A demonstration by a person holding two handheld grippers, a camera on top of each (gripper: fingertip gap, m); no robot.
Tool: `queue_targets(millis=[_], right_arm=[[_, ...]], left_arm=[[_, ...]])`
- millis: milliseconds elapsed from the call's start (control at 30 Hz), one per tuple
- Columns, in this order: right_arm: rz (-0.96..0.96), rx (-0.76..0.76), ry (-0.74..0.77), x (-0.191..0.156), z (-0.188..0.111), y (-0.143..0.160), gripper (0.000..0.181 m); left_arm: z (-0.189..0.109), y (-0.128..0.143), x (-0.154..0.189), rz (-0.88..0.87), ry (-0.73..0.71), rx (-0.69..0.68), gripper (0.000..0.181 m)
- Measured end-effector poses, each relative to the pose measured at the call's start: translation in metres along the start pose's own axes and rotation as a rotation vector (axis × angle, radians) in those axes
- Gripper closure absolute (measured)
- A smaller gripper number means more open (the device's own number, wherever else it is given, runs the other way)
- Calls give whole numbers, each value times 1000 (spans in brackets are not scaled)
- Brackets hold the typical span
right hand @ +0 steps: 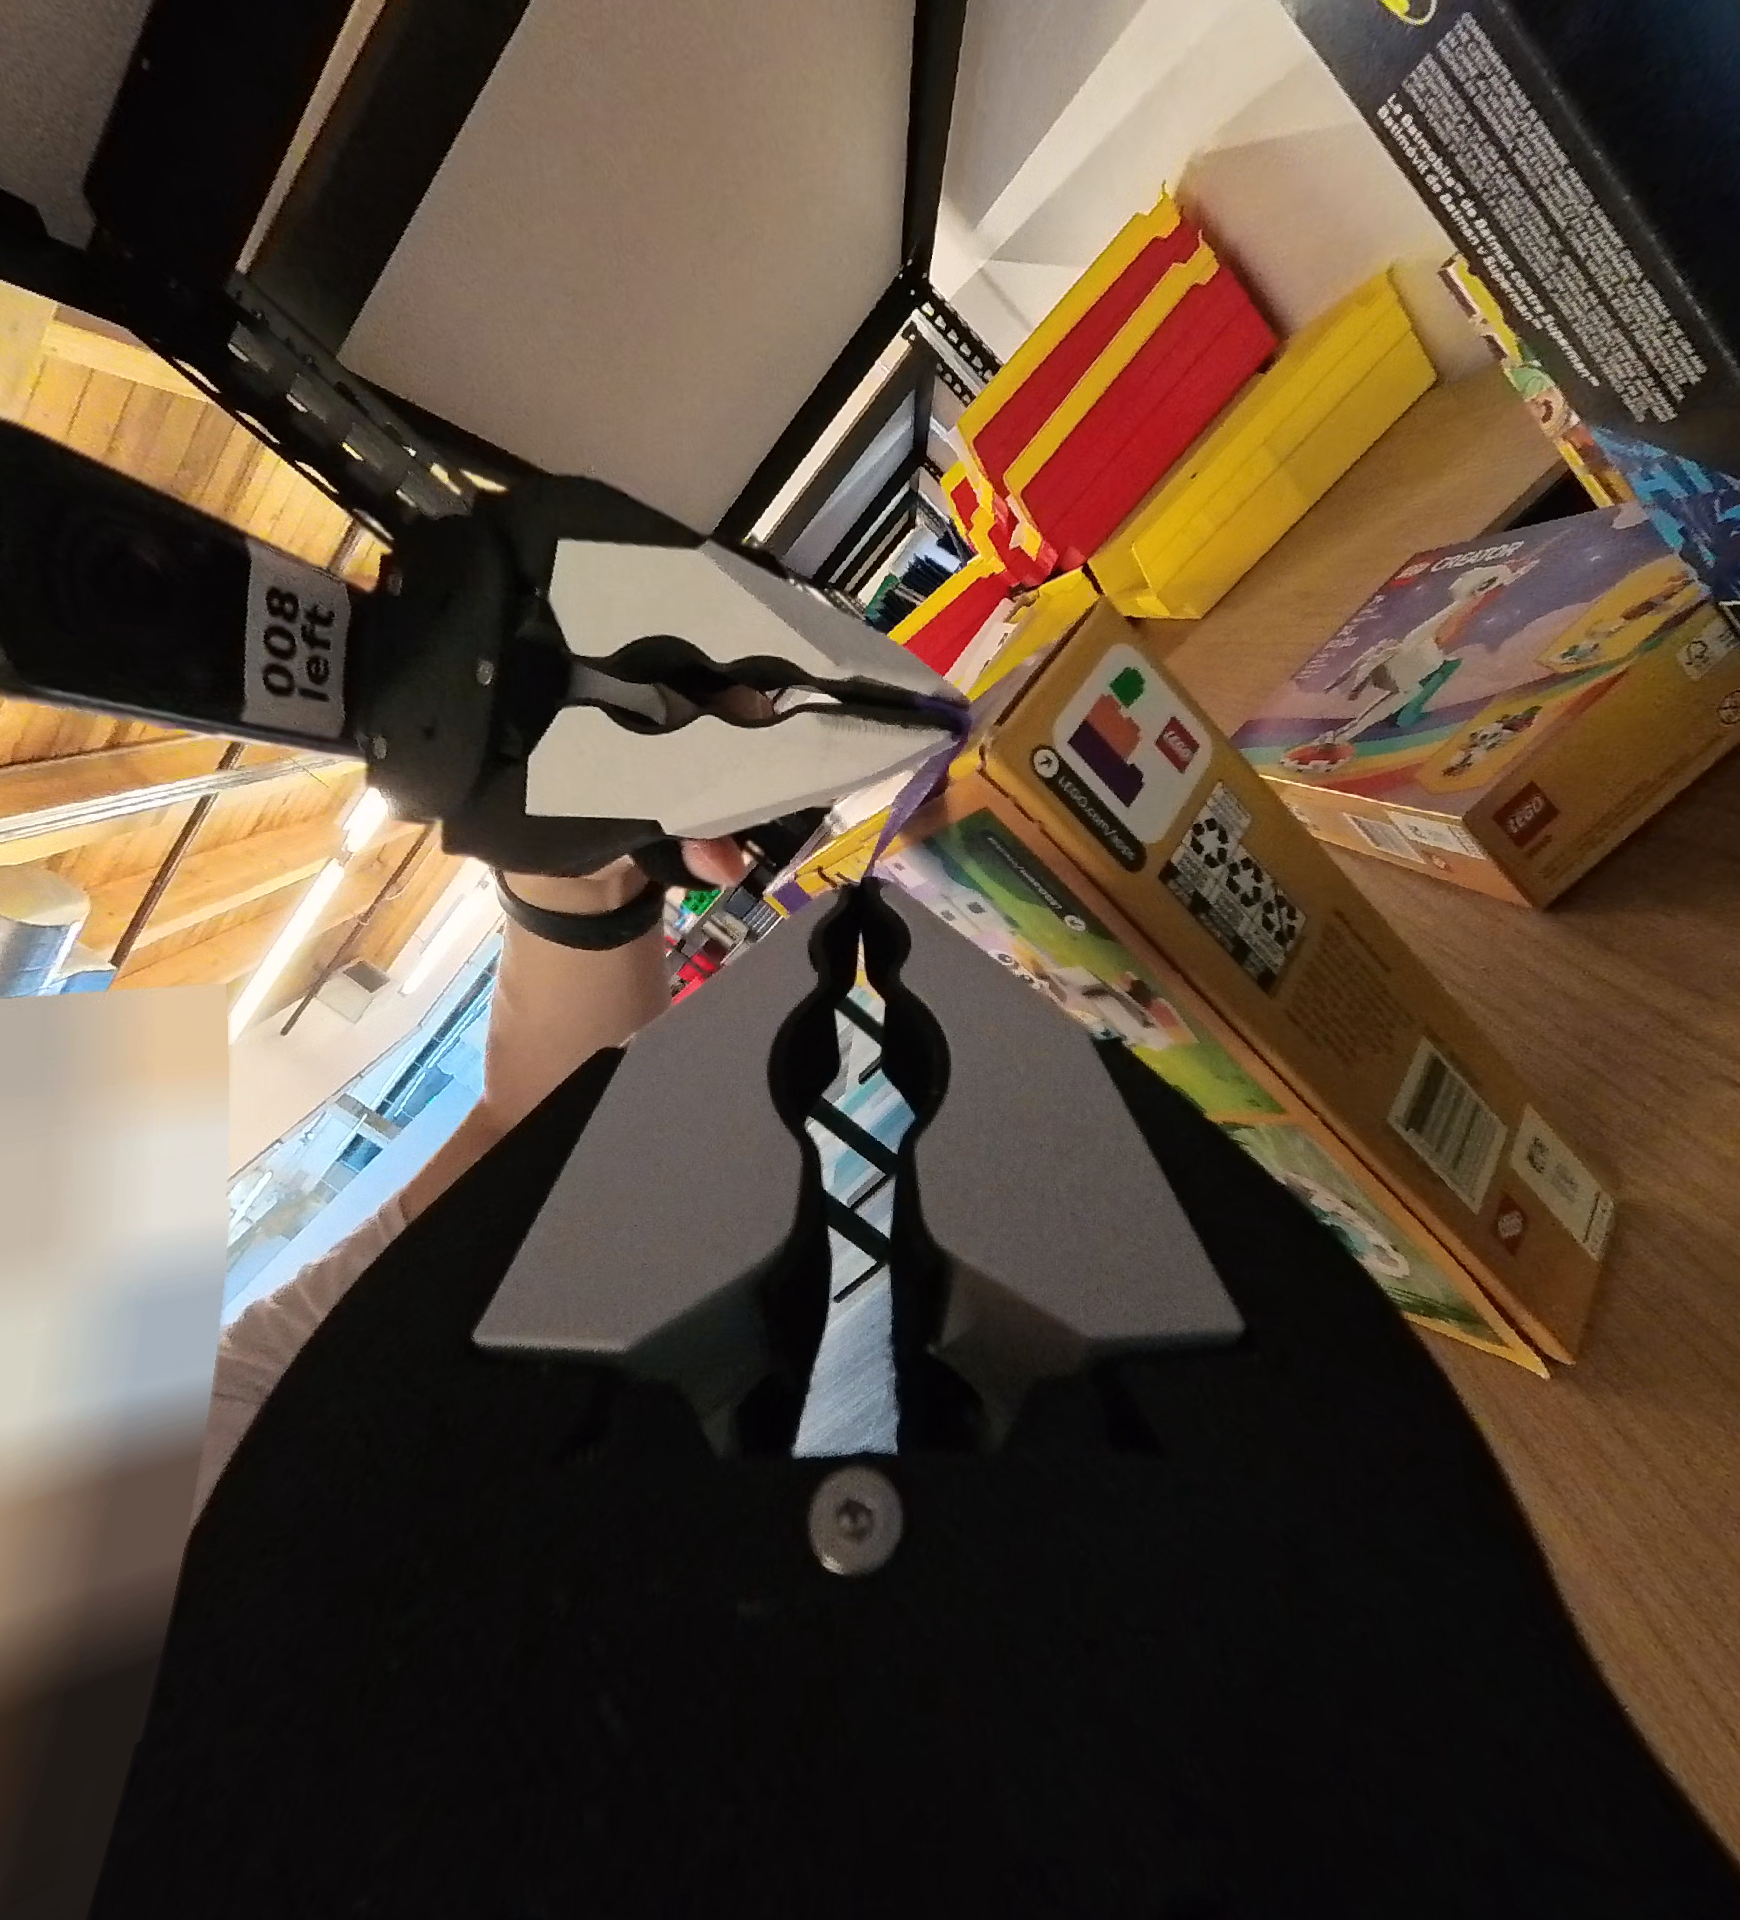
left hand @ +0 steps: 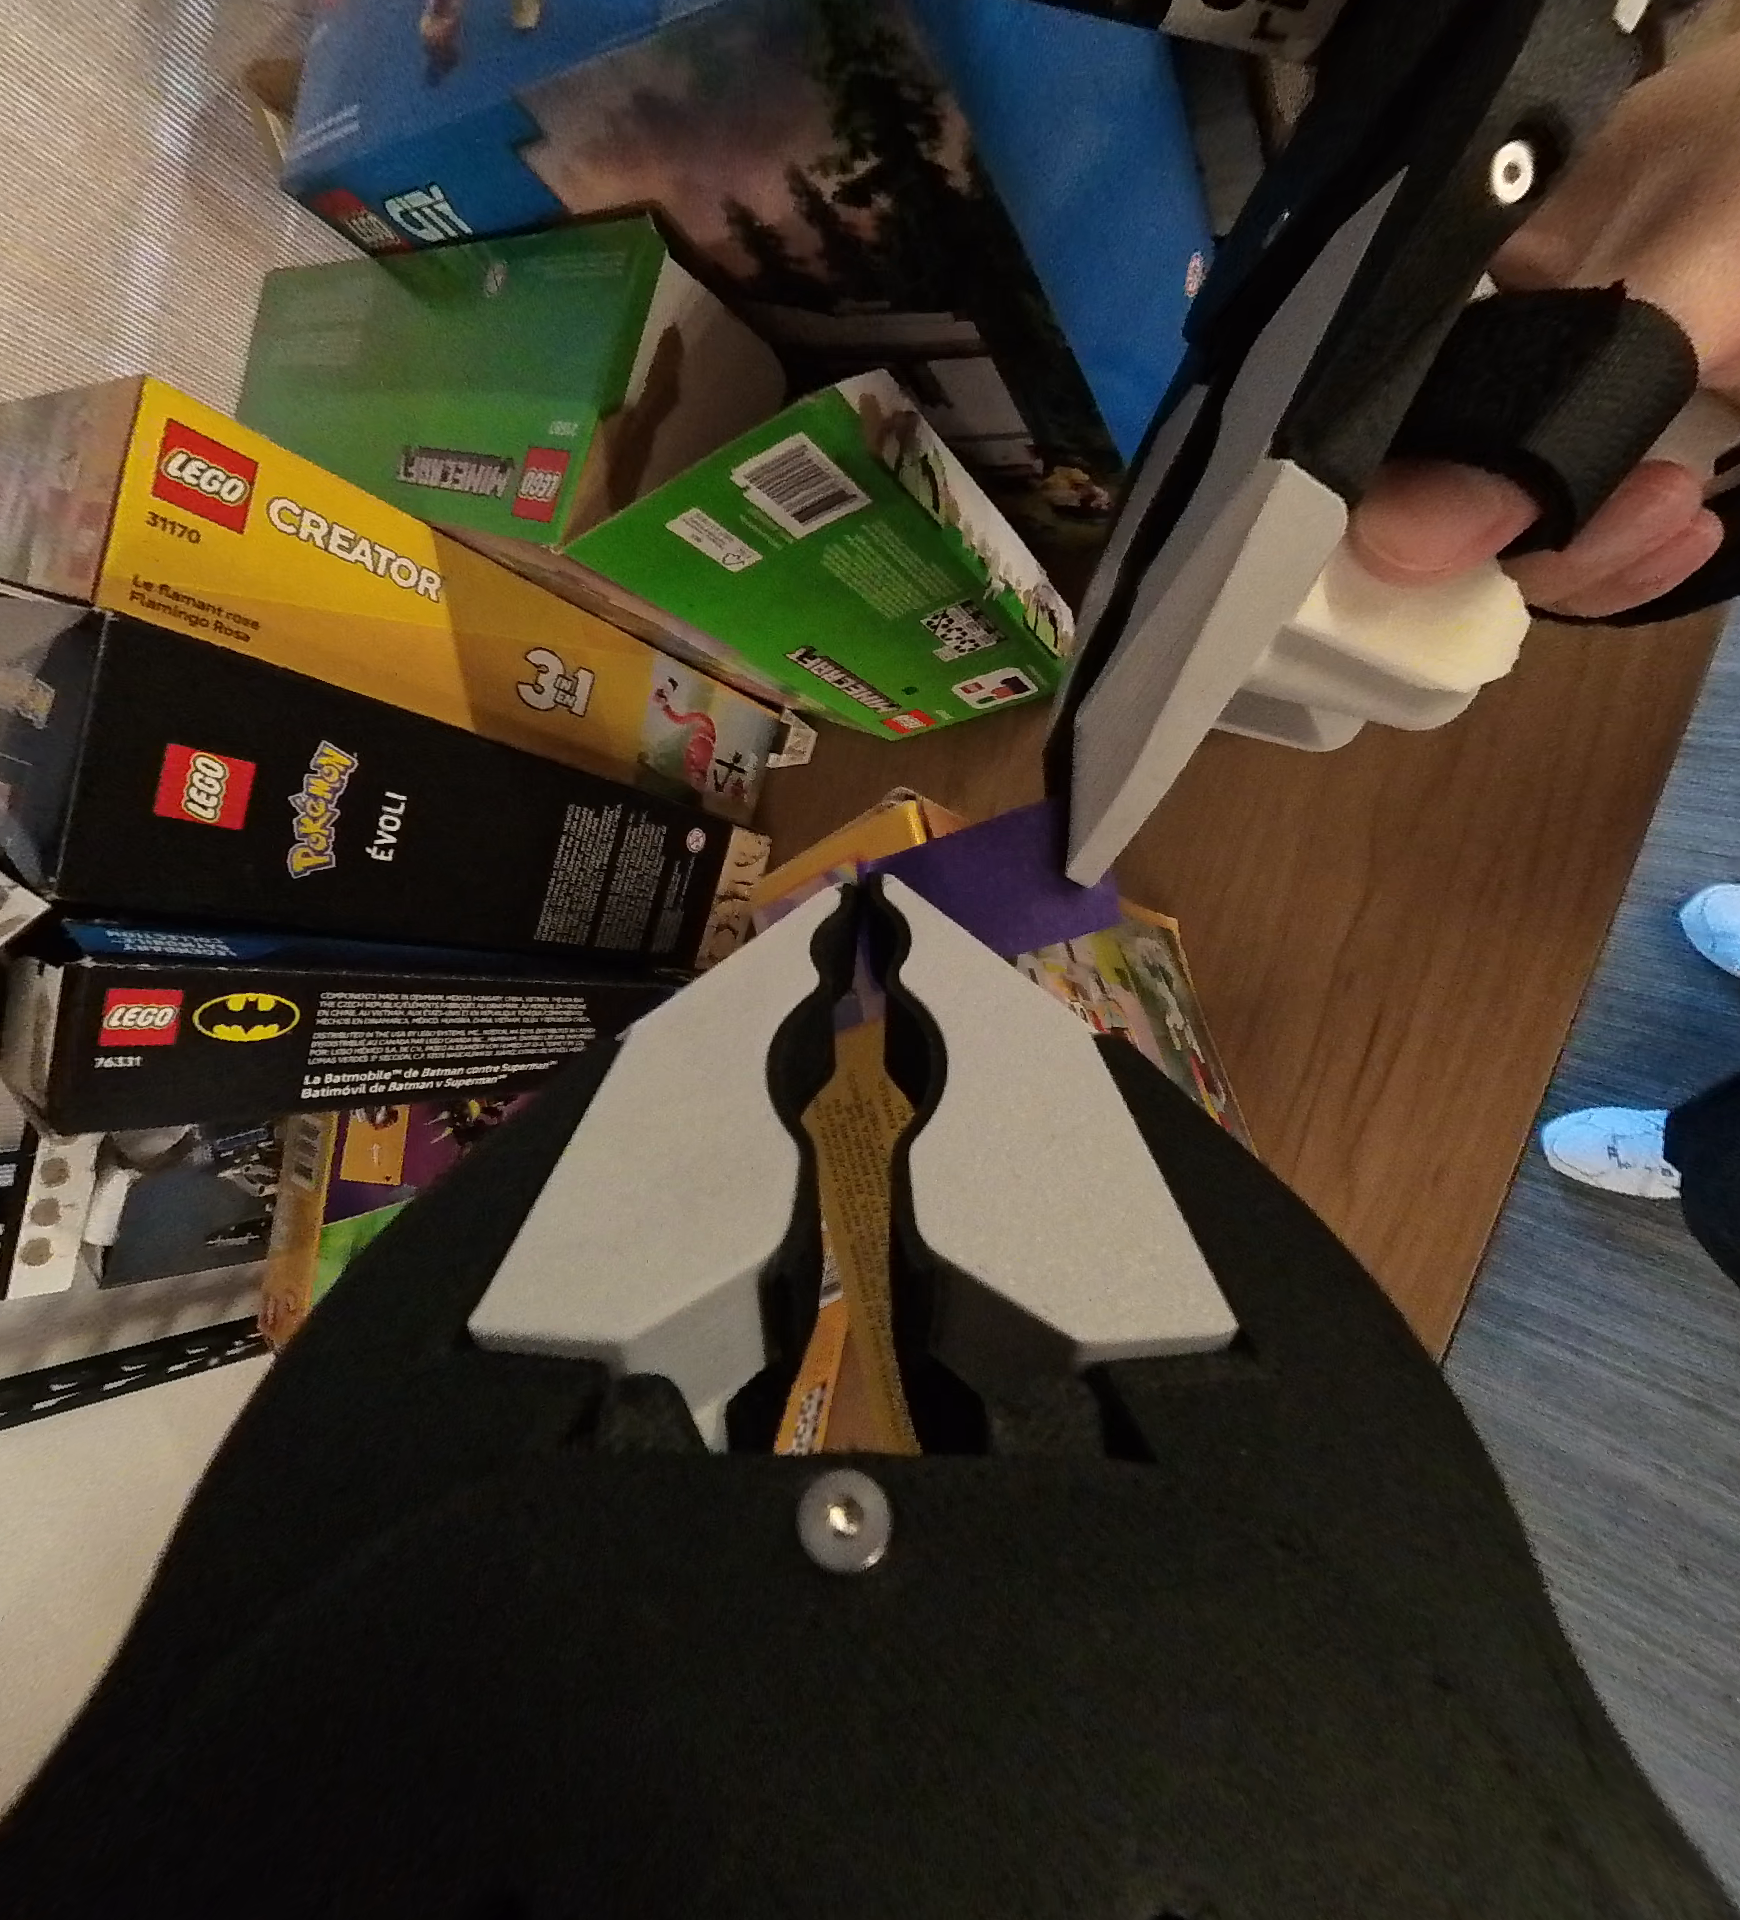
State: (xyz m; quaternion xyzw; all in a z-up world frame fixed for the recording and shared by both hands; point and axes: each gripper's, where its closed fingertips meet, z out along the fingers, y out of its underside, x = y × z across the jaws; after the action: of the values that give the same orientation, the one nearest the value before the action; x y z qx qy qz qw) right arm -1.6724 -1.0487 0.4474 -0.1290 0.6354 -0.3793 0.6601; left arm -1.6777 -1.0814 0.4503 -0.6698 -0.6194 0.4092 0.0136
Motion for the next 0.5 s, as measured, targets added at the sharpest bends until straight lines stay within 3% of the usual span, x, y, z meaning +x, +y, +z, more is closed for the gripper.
queue_targets(millis=[500], right_arm=[[-3, -6, 2, 0, 0, 0, 181]], left_arm=[[-2, -1, -1, 19, -77, 12, 177]])
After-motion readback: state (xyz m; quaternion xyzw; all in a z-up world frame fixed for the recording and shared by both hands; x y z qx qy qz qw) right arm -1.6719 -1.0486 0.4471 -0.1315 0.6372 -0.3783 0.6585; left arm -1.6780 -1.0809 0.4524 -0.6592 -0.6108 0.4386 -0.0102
